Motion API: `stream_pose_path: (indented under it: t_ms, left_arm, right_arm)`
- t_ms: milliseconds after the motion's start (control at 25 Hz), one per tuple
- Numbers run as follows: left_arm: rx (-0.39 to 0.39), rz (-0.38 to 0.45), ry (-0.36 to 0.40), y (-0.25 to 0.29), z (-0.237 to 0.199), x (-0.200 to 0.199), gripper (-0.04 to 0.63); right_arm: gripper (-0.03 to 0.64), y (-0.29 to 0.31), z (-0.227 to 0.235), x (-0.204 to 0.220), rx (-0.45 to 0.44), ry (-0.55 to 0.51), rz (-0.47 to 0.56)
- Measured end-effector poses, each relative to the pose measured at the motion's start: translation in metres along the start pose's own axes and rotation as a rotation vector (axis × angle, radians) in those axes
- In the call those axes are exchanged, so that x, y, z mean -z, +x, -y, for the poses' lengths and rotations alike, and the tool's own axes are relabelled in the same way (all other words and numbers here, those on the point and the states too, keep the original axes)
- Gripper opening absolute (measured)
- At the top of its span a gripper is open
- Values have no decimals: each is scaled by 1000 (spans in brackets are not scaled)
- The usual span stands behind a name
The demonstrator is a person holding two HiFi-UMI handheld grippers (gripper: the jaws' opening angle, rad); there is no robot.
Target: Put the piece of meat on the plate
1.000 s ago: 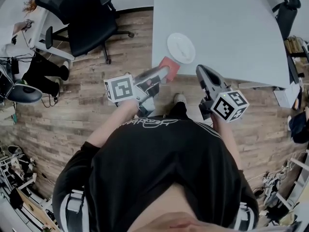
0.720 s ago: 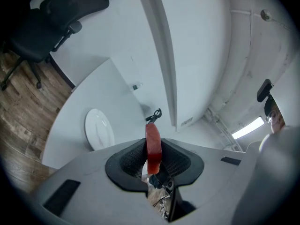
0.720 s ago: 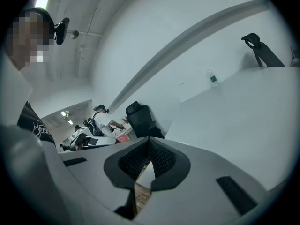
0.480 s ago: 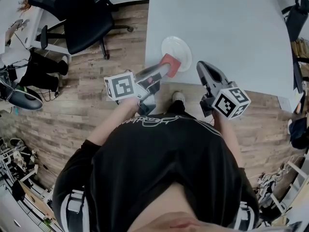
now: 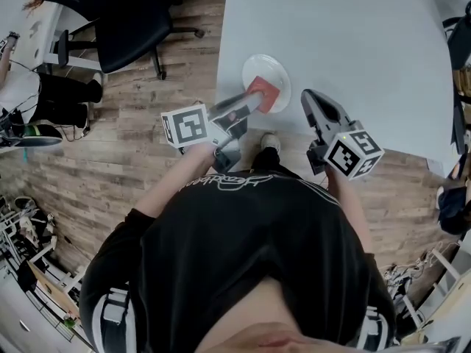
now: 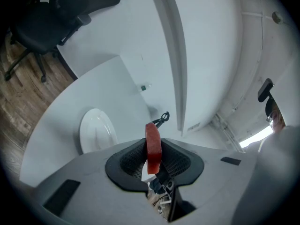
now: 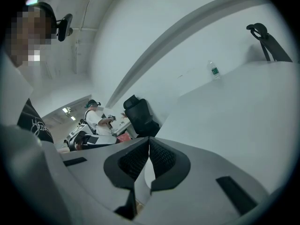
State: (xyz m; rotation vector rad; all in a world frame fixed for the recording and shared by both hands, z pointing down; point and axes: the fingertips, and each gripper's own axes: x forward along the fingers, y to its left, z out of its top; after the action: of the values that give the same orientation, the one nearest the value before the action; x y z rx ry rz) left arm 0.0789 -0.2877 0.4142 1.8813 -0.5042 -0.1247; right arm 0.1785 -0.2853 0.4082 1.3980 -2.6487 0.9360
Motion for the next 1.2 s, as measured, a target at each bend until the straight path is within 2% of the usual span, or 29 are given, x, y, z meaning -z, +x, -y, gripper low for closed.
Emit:
stream_pose_path:
  t_ms: [160, 320, 800, 1200]
  left_arm:
    - [-31, 7, 16, 7, -8, -5, 95]
    - [-65, 14, -1, 23, -27, -11, 95]
    - [-132, 23, -57, 39, -63, -4, 94]
    - [-228, 6, -44, 45, -89, 7, 95]
  right_arm:
    - [8, 8, 10, 2, -15, 5, -28]
    - [8, 20, 33, 2, -25, 13, -50]
    - [8, 32, 58, 12, -51, 45, -106]
    - [8, 41, 65, 24, -88, 58, -160]
